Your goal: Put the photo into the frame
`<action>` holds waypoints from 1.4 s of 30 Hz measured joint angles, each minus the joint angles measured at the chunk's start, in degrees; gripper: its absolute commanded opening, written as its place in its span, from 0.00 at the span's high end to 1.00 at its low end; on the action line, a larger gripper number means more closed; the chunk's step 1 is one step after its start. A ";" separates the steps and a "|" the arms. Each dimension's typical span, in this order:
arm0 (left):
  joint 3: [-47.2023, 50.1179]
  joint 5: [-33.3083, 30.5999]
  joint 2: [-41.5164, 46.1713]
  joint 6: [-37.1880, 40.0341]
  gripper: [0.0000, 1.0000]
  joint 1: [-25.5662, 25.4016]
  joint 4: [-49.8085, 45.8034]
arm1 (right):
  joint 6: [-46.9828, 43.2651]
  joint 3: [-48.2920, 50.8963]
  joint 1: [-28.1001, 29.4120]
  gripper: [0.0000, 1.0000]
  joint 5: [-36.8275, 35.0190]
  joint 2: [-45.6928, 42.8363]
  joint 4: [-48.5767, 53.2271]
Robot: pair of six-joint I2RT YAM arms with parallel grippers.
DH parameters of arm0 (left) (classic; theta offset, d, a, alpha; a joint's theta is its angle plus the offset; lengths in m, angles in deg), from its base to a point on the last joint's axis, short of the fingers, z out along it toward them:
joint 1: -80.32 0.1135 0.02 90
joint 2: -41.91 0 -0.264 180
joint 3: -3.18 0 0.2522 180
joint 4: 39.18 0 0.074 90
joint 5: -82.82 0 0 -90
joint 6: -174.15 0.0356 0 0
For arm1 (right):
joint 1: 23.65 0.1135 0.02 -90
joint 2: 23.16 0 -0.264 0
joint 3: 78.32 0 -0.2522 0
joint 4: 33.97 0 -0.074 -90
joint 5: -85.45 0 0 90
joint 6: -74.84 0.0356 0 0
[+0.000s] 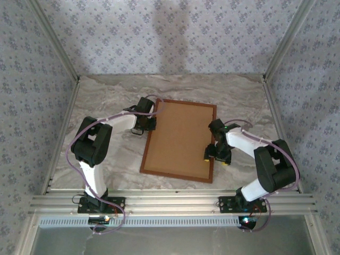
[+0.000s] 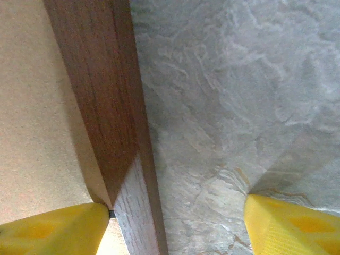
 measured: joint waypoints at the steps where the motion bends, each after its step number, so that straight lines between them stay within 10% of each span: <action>1: 0.07 0.00 0.00 0.00 0.95 0.00 0.02 | 0.00 -0.11 -0.17 0.28 0.26 0.07 0.07; 42: 1.07 -0.17 0.87 -0.02 0.95 0.22 -0.07 | -0.39 -1.16 -0.57 0.27 -2.32 0.09 0.26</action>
